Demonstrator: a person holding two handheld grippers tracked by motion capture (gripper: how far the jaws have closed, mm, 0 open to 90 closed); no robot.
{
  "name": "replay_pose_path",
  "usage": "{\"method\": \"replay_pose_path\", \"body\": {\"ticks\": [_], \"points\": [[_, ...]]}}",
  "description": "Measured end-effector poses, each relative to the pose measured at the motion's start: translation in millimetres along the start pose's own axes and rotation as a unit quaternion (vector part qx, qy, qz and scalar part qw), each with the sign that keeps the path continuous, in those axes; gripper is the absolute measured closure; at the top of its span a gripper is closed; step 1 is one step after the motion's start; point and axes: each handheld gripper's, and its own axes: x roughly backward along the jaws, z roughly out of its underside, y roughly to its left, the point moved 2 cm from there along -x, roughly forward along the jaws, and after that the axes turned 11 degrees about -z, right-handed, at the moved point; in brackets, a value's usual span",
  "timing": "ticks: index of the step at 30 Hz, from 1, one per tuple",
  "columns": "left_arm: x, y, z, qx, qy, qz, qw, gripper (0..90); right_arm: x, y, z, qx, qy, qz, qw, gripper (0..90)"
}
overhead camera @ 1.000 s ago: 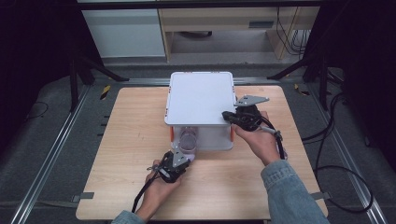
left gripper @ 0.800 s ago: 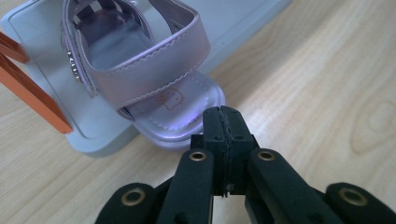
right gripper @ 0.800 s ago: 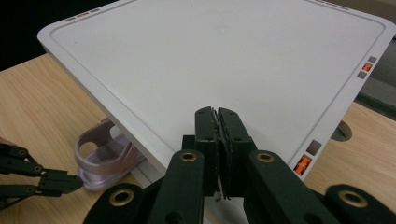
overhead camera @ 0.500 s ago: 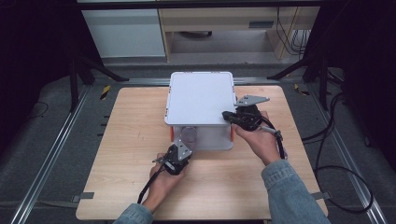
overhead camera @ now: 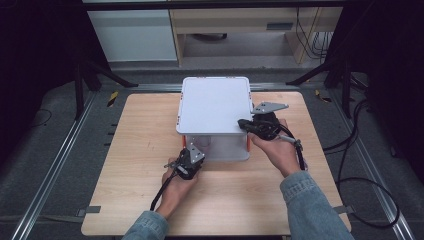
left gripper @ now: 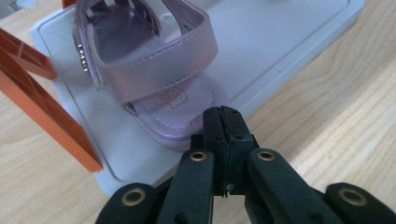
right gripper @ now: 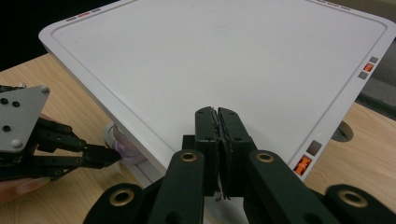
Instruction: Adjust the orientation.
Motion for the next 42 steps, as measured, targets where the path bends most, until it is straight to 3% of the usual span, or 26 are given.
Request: {"method": "replay_pose_path", "body": {"ticks": [4, 16, 21, 24, 26, 27, 31, 33, 34, 35, 36, 37, 39, 40, 41, 42], "points": [[-3.4, 0.2, -2.7, -0.008, 0.002, -0.004, 1.0, 89.5, 0.0, 0.0, -0.2, 0.0, 0.001, 0.0, 1.0, 87.8], [-6.3, 6.0, -2.1, 0.007, 0.003, -0.008, 0.9999, 89.0, 0.1, -0.4, -0.5, -0.001, 0.002, -0.001, 1.0, 87.0], [7.0, 9.4, -3.3, 0.018, -0.003, 0.0, 0.9998, 83.0, 0.0, -2.5, -1.0, 0.001, -0.002, 0.012, 0.9999, 71.1], [17.6, 14.8, 1.4, 0.018, 0.005, 0.004, 0.9998, 71.8, 8.7, -8.3, -1.8, -0.018, -0.031, 0.032, 0.9989, 55.1], [27.4, 21.6, 6.2, 0.032, 0.002, 0.005, 0.9995, 68.7, 12.2, -9.7, -1.8, -0.021, -0.036, 0.037, 0.9985, 52.1], [30.8, 24.1, 8.0, 0.035, 0.002, 0.007, 0.9994, 61.0, 20.8, -12.1, -0.7, -0.026, -0.043, 0.049, 0.9975, 45.3], [47.6, 40.9, 26.7, 0.061, 0.012, 0.01, 0.998, 42.6, 40.0, -16.3, 4.4, -0.034, -0.052, 0.075, 0.9952, 35.9], [48.6, 44.2, 30.1, 0.07, 0.011, 0.009, 0.9974, 35.7, 46.3, -17.2, 7.1, -0.038, -0.053, 0.084, 0.9944, 34.4], [49.1, 53.7, 37.2, 0.078, 0.016, 0.0, 0.9968, 31.3, 56.3, -17.9, 12.7, -0.039, -0.053, 0.093, 0.9935, 32.2], [49.1, 53.7, 37.2, 0.078, 0.016, 0.0, 0.9968, 28.1, 56.3, -17.9, 12.7, -0.039, -0.053, 0.093, 0.9935, 32.2], [49.7, 62.4, 40.6, 0.083, 0.014, -0.01, 0.9964, 24.6, 67.7, -18.1, 19.8, -0.042, -0.055, 0.103, 0.9923, 29.1], [49.7, 62.4, 40.6, 0.083, 0.014, -0.01, 0.9964, 22.3, 72.3, -17.8, 23.2, -0.043, -0.057, 0.105, 0.9919, 28.5], [50.2, 73.5, 44.7, 0.097, 0.013, -0.023, 0.995, 18.6, 79.8, -17.8, 29.9, -0.045, -0.06, 0.107, 0.9914, 28.3], [49.7, 80.6, 48.8, 0.094, 0.013, -0.034, 0.9949, 13.2, 90.0, -18.3, 42.3, -0.053, -0.06, 0.111, 0.9906, 32.5], [49.7, 80.6, 48.8, 0.094, 0.013, -0.034, 0.9949, 11.2, 90.0, -18.3, 42.3, -0.053, -0.06, 0.111, 0.9906, 32.5], [48.2, 86.3, 52.7, 0.09, 0.016, -0.045, 0.9948, 10.5, 96.6, -18.9, 55.8, -0.058, -0.052, 0.109, 0.9909, 38.7]]}}
